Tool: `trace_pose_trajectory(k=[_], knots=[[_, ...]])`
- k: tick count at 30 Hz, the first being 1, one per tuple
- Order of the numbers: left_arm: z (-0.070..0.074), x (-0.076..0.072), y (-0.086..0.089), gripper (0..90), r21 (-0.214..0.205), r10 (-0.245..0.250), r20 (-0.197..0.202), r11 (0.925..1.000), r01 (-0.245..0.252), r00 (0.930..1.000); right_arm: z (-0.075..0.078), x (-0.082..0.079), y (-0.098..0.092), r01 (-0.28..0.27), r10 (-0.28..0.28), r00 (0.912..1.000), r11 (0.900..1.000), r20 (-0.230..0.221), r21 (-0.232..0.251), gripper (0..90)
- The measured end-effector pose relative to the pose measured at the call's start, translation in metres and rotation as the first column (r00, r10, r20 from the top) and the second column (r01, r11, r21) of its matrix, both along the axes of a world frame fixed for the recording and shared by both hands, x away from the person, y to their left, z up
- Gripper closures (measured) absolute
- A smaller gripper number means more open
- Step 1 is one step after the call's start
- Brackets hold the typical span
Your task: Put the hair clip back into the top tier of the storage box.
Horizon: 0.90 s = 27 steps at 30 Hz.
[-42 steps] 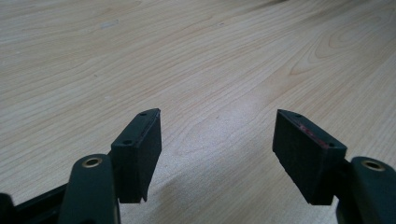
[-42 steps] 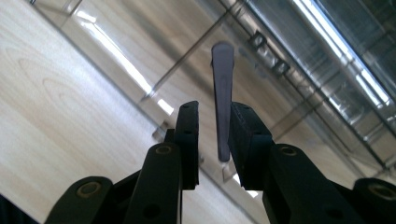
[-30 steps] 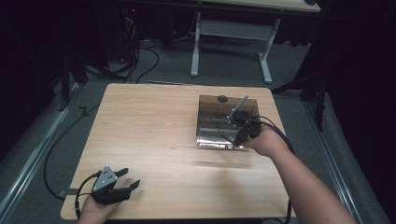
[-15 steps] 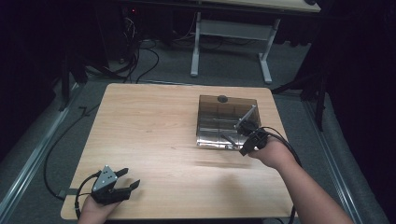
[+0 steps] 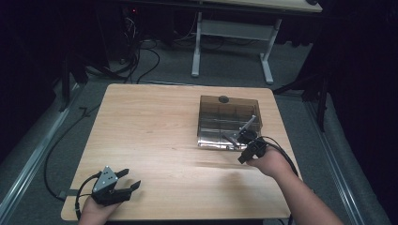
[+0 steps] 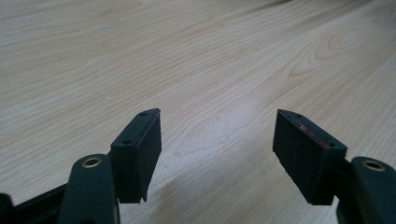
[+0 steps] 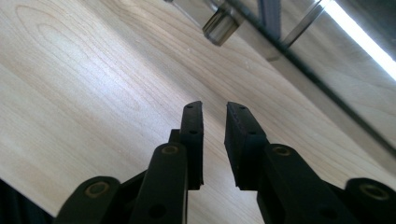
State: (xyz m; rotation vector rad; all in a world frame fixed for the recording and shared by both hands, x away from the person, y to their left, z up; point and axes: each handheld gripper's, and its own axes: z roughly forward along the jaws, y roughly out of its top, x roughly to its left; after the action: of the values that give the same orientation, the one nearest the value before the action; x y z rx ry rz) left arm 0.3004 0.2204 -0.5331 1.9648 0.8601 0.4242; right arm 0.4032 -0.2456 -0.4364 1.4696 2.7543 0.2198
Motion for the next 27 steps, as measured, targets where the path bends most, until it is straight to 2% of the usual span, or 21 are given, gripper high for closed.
trace_pose_trajectory(k=[2,5,9,11,13,17,20,23,27], knots=[[0.000,0.000,0.000,33.1,0.001,0.001,0.002,1.0000,-0.001,1.0000,-0.006,-0.003,0.000,0.005,-0.005,1.0000,0.9999,0.003,0.009,73.8],[0.000,0.000,0.000,33.0,0.001,0.000,0.002,1.0000,0.000,1.0000,-0.013,-0.009,0.000,0.014,-0.015,0.9994,0.9995,0.032,0.027,71.5],[0.000,0.000,0.000,33.0,0.002,0.000,0.000,1.0000,0.000,1.0000,-0.019,-0.018,0.000,0.013,-0.018,0.9964,0.9977,0.083,0.066,66.8],[0.000,0.000,0.000,33.0,0.002,0.002,0.002,1.0000,-0.002,1.0000,-0.024,-0.025,0.001,0.007,-0.016,0.9918,0.9974,0.127,0.072,64.6],[0.000,0.000,0.000,33.0,0.001,0.003,0.003,1.0000,-0.003,1.0000,-0.027,-0.029,0.001,0.004,-0.018,0.9884,0.9958,0.151,0.091,62.7],[0.000,0.000,0.000,32.9,0.002,0.005,0.005,1.0000,-0.005,1.0000,-0.036,-0.039,-0.003,0.008,-0.039,0.9736,0.9903,0.225,0.139,60.0],[0.000,0.000,0.000,32.9,0.001,0.006,0.007,1.0000,-0.006,1.0000,-0.043,-0.047,-0.007,0.004,-0.054,0.9583,0.9843,0.281,0.176,59.2],[0.000,0.000,0.000,32.9,0.000,0.009,0.008,1.0000,-0.009,0.9999,-0.051,-0.056,-0.011,0.001,-0.077,0.9423,0.9736,0.326,0.228,58.7],[0.000,-0.001,0.000,32.8,-0.002,0.013,0.010,0.9999,-0.013,0.9999,-0.061,-0.067,-0.016,-0.014,-0.098,0.9170,0.9611,0.387,0.276,57.8]])
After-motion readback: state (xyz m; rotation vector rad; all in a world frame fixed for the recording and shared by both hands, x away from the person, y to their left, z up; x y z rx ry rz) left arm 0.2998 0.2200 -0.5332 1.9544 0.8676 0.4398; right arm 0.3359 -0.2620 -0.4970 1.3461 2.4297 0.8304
